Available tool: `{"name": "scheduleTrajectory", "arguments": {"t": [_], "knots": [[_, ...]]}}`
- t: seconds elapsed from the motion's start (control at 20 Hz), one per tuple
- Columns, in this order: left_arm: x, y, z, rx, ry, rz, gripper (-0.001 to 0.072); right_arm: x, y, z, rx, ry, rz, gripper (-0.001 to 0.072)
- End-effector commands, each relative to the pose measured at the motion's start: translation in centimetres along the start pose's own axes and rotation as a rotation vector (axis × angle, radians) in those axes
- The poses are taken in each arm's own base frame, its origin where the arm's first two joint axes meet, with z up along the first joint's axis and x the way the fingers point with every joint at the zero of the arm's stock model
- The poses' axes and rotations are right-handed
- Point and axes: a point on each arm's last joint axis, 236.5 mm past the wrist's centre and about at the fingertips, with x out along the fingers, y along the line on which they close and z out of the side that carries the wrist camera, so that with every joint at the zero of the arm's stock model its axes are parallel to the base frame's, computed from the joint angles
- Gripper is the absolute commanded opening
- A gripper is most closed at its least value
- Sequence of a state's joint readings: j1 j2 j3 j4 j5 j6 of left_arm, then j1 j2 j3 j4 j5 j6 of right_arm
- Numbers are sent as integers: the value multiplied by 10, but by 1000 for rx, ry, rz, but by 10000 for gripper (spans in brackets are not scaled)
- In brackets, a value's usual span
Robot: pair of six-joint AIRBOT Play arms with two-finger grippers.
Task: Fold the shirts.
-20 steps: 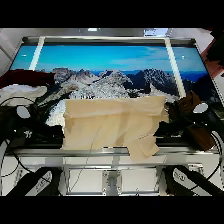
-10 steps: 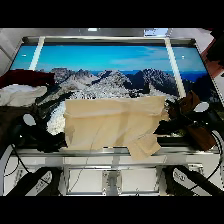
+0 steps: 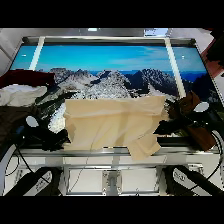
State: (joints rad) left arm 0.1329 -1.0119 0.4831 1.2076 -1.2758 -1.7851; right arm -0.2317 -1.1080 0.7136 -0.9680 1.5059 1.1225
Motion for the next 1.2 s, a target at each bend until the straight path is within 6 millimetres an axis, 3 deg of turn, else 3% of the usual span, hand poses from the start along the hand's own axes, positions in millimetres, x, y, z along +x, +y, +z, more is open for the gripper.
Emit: {"name": "scheduleTrajectory", "arguments": {"t": [0.0,0.25,0.3,0.35,0.4,0.55,0.7,0.85,0.95,1.15], "knots": [[1,0,-5,-12,22,-1,493,0,-1,3,-4,-12,-5,35],[16,-1,-19,-63,68,-34,482,0,-1,4,-7,-17,-6,34],[20,-3,-21,-68,70,-53,420,0,-1,4,-7,-18,-5,35],[22,-5,-19,-64,60,-63,190,0,-1,4,-6,-18,-4,34],[22,-6,-14,-47,40,-71,20,0,-1,4,-7,-17,-4,34],[12,-18,-1,38,-6,-102,11,0,1,1,-5,-6,2,33],[-21,-39,24,139,-92,-125,11,-7,6,-9,-15,26,-1,33],[-71,-70,56,216,-233,-165,11,-32,3,-9,-33,8,-94,33],[-106,-89,76,257,-343,-194,11,-53,13,7,-47,-63,-120,33],[-155,-114,118,276,-573,-245,11,-89,33,60,-90,-287,-136,31]]}}
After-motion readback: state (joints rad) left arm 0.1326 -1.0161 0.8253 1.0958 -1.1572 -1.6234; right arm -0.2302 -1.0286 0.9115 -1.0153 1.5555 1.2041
